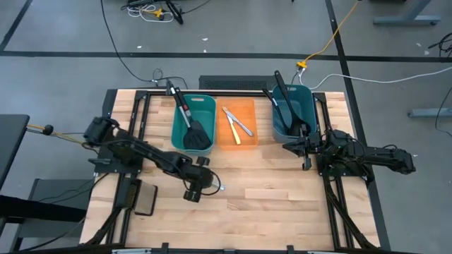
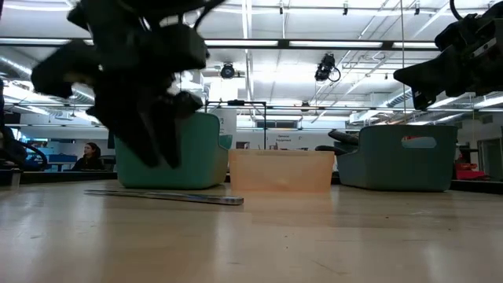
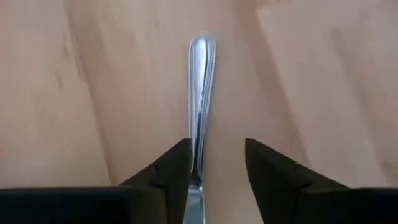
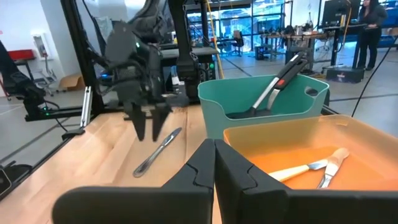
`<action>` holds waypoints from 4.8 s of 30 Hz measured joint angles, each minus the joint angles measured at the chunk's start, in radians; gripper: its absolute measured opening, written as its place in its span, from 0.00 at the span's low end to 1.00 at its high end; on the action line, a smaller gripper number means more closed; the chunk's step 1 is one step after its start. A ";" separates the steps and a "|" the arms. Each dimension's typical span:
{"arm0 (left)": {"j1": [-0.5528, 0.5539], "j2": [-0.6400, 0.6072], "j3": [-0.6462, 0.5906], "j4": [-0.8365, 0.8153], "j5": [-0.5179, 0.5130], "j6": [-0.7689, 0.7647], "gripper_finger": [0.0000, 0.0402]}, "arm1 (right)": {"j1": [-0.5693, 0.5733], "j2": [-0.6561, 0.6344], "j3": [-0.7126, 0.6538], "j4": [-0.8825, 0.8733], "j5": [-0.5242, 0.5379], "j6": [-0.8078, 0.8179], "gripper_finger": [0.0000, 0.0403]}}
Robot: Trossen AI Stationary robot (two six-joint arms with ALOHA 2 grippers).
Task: Pick & Place Kitchen Items
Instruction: Put the silver knife into the orange bin
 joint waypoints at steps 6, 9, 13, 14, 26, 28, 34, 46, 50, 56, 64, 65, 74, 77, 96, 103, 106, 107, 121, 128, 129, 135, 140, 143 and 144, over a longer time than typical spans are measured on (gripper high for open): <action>0.037 0.048 0.001 -0.008 0.016 0.045 0.45 | 0.000 0.000 0.000 0.000 -0.002 0.003 0.02; 0.054 0.059 0.000 -0.034 0.014 0.058 0.44 | 0.000 0.000 0.000 0.000 -0.002 0.003 0.02; 0.076 0.070 -0.017 -0.044 0.033 0.070 0.43 | 0.000 0.005 0.000 0.002 -0.002 0.014 0.02; 0.080 0.080 -0.016 -0.036 0.035 0.071 0.43 | 0.000 0.006 0.000 0.000 -0.002 0.016 0.02; 0.090 0.094 -0.016 -0.004 0.060 0.076 0.42 | 0.000 0.028 0.000 0.000 -0.002 0.025 0.02; 0.089 0.094 -0.016 0.004 0.069 0.071 0.42 | 0.000 0.028 0.000 0.000 -0.002 0.025 0.02; 0.086 0.095 -0.017 0.013 0.077 0.055 0.34 | 0.000 0.030 0.000 0.000 -0.001 0.024 0.02; 0.058 0.096 -0.017 0.031 0.128 0.011 0.11 | 0.000 0.031 0.000 0.000 -0.001 0.020 0.02; 0.042 0.097 -0.019 0.054 0.145 -0.024 0.13 | 0.000 0.037 0.000 0.000 -0.001 0.016 0.02; 0.015 0.100 -0.020 0.153 0.154 -0.113 0.14 | 0.000 0.053 0.000 0.000 0.000 0.010 0.02; -0.005 0.108 -0.019 0.251 0.111 -0.151 0.12 | 0.000 0.068 0.000 0.000 0.000 0.010 0.02; -0.005 0.115 -0.018 0.260 0.109 -0.152 0.12 | 0.000 0.069 0.000 0.000 0.000 0.010 0.02; -0.004 0.191 0.003 0.276 0.115 -0.139 0.08 | 0.000 0.075 0.000 0.000 0.000 0.022 0.02; -0.004 0.203 0.002 0.277 0.117 -0.139 0.07 | 0.000 0.081 0.000 0.000 0.010 0.033 0.02; 0.049 0.214 -0.007 0.429 0.037 -0.162 0.05 | 0.048 0.108 0.001 0.199 0.024 0.126 0.02; 0.039 0.130 -0.005 0.420 0.154 -0.091 0.04 | 0.085 0.170 0.073 0.191 0.065 0.096 0.02; 0.010 0.045 -0.018 0.406 0.119 -0.051 0.01 | 0.121 0.272 0.170 0.148 0.113 0.061 0.02; -0.004 0.006 -0.029 0.393 0.086 -0.032 0.01 | 0.136 0.316 0.207 0.137 0.127 0.049 0.02; -0.155 -0.650 -0.486 0.467 -0.286 -0.194 0.01 | 0.333 1.073 0.690 0.021 0.265 0.046 0.02; -0.200 -0.719 -0.559 0.488 -0.363 -0.225 0.01 | 0.400 1.479 1.032 -0.288 0.288 0.260 0.08; -0.205 -0.719 -0.559 0.486 -0.367 -0.223 0.01 | 0.406 1.534 1.082 -0.332 0.285 0.285 0.11; -0.231 -0.714 -0.560 0.489 -0.386 -0.209 0.01 | 0.453 1.810 1.319 -0.516 0.237 0.384 0.39; -0.243 -0.714 -0.560 0.496 -0.392 -0.196 0.01 | 0.490 1.930 1.429 -0.523 0.267 0.426 0.52; -0.243 -0.714 -0.560 0.502 -0.392 -0.196 0.02 | 0.511 1.975 1.467 -0.523 0.303 0.472 0.53; -0.243 -0.714 -0.560 0.502 -0.392 -0.194 0.02 | 0.518 1.988 1.475 -0.523 0.314 0.488 0.53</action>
